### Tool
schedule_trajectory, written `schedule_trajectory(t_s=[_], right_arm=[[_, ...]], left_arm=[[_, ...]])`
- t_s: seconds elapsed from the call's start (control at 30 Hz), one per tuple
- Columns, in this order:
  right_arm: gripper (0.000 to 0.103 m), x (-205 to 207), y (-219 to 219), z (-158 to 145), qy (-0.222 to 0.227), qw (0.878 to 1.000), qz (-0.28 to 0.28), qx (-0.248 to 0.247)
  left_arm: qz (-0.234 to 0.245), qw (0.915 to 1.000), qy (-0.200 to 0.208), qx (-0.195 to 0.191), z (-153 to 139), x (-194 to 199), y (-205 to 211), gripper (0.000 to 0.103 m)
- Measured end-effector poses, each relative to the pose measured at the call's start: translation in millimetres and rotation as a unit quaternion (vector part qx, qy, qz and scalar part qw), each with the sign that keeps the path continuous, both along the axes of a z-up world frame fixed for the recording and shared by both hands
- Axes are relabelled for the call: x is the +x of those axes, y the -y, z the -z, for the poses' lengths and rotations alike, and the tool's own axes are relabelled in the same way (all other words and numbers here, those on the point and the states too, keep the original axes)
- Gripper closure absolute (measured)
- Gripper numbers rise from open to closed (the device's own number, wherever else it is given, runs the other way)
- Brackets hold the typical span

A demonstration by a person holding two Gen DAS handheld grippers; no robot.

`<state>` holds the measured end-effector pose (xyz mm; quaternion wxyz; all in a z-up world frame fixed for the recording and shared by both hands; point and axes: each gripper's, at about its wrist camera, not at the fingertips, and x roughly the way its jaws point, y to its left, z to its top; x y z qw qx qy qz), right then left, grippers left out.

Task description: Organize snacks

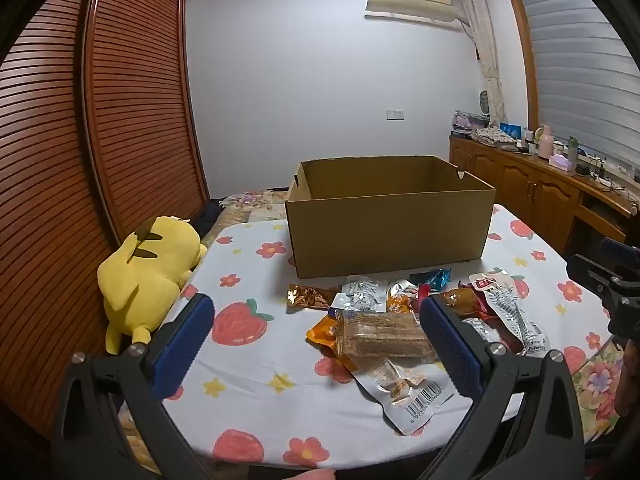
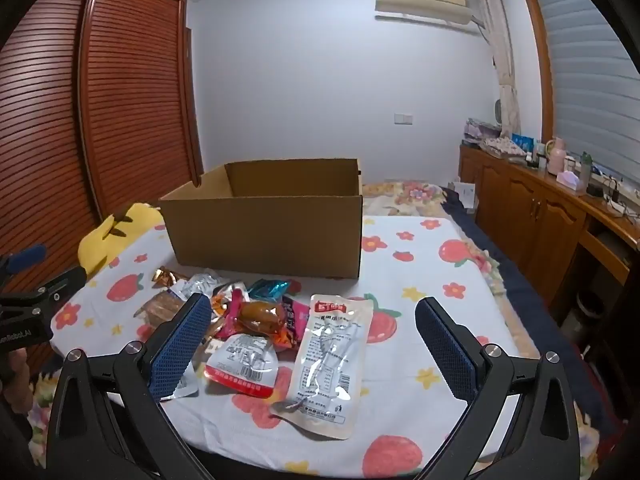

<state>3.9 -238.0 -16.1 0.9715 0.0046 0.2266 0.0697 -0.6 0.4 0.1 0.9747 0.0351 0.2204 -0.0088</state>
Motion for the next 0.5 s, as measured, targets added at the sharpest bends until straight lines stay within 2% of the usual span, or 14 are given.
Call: schedule_trajectory(t_s=[0.4, 0.5], right_arm=[[0.000, -2, 0, -1, 0.006, 1.000, 0.000, 0.000], [0.000, -2, 0, -2, 0.006, 1.000, -0.001, 0.000]], left_arm=[[0.001, 1.0000, -0.002, 0.000, -1, -1, -8, 0.000], [0.003, 1.0000, -0.004, 0.005, -2, -1, 3, 0.000]])
